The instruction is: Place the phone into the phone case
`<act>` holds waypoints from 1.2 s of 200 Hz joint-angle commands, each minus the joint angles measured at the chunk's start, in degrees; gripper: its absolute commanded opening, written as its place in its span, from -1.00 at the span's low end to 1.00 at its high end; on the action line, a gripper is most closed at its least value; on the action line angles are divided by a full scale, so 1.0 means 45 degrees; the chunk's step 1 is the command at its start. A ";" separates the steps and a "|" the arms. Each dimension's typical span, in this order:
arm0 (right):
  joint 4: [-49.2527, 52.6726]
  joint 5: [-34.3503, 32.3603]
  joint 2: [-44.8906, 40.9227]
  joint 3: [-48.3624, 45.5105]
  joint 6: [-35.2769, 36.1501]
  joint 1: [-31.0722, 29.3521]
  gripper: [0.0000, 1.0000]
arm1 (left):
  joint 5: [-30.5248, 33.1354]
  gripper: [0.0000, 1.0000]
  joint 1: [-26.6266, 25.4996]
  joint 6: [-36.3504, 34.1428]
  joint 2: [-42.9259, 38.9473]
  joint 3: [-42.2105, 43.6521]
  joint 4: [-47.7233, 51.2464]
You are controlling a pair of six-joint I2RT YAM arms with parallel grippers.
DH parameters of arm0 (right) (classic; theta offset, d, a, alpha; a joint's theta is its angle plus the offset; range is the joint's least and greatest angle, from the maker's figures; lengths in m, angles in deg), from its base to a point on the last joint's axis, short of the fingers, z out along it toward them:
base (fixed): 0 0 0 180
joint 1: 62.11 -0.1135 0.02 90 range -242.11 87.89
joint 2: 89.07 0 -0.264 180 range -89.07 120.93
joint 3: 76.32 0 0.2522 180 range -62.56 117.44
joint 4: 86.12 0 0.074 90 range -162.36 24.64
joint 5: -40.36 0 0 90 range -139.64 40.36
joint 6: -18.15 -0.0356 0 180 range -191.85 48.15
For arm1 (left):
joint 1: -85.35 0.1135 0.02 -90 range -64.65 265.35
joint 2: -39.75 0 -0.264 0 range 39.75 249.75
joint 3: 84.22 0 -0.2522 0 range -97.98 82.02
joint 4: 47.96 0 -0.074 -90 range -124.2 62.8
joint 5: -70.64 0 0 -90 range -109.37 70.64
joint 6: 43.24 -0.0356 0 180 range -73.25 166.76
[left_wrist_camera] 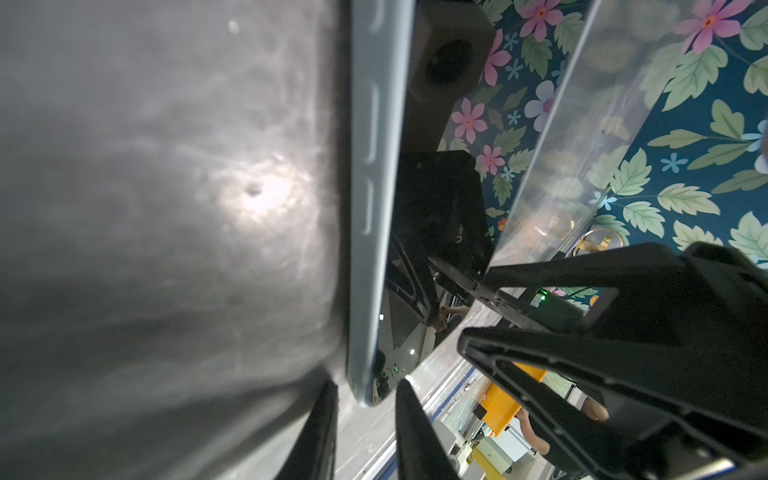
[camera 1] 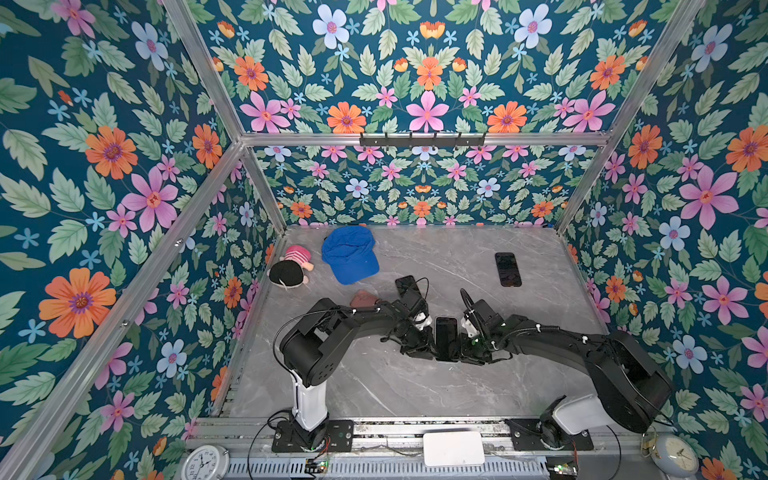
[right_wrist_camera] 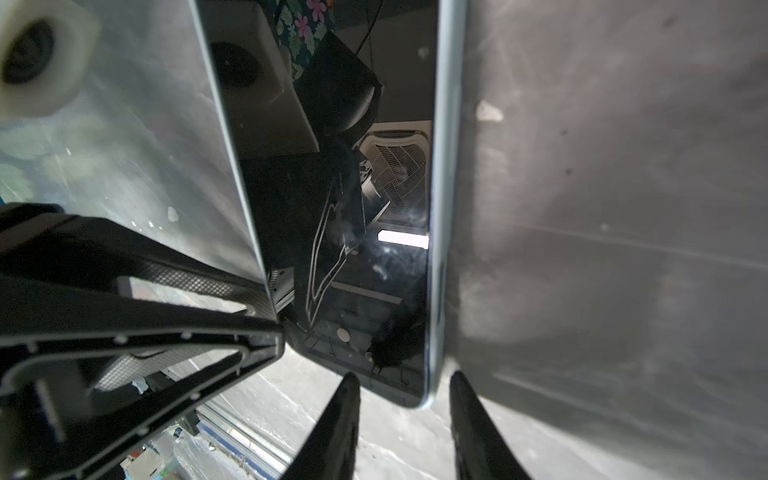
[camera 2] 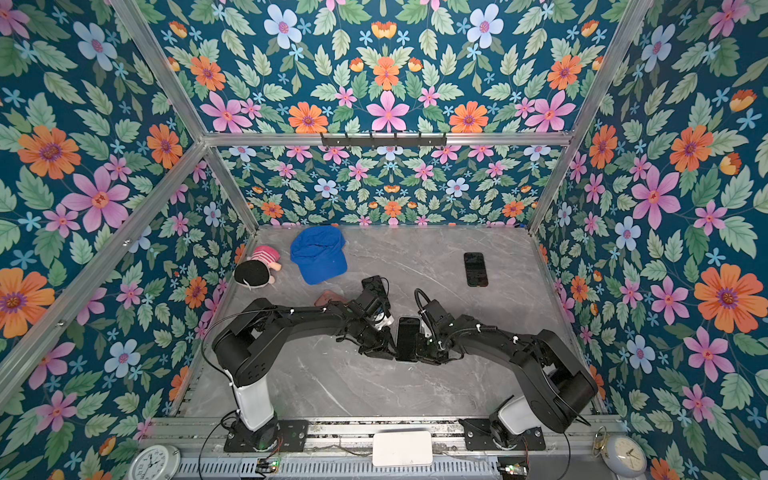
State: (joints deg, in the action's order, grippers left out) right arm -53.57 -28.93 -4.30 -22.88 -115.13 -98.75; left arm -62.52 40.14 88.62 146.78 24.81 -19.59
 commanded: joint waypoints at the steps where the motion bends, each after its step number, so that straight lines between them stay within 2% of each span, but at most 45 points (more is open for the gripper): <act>1: -0.0238 0.0144 0.0131 0.0000 0.0009 -0.0014 -0.25 | 0.0288 -0.54 -0.0031 -0.0027 0.0094 -0.0060 0.0366; 32: -0.0434 0.0259 0.0243 -0.0039 0.0030 -0.0009 -0.29 | 0.0428 -0.55 -0.0089 0.0070 0.0142 -0.0131 0.0424; 96: -0.0790 0.0456 0.0263 -0.0205 0.0010 -0.0011 -0.59 | 0.0562 -0.69 -0.0244 0.0148 0.0202 -0.0250 0.0484; 139: -0.0835 0.0481 0.0244 -0.0263 -0.0009 -0.0016 -0.73 | 0.0621 -0.72 -0.0324 0.0188 0.0202 -0.0294 0.0486; 189: -0.0486 0.0297 0.0019 -0.0197 0.0032 -0.0020 -0.74 | 0.0732 -0.71 -0.0363 0.0276 0.0051 -0.0198 0.0377; 206: 0.0121 0.0009 -0.0360 -0.0019 0.0087 -0.0003 -0.58 | 0.0920 -0.69 -0.0347 0.0276 -0.0157 -0.0147 0.0373; 220: 0.0814 -0.0474 -0.0870 0.0189 0.0093 -0.0011 -0.23 | 0.1402 -0.66 -0.0300 0.0192 -0.0514 -0.0138 0.0552; 240: 0.1302 -0.1063 -0.1445 0.0406 -0.0074 -0.0039 0.16 | 0.2138 -0.54 -0.0053 0.0092 -0.1163 0.0138 0.0562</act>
State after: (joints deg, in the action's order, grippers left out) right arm -51.65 -29.94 -8.73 -22.11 -114.72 -98.75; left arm -57.36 38.89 89.89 144.11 24.59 -17.47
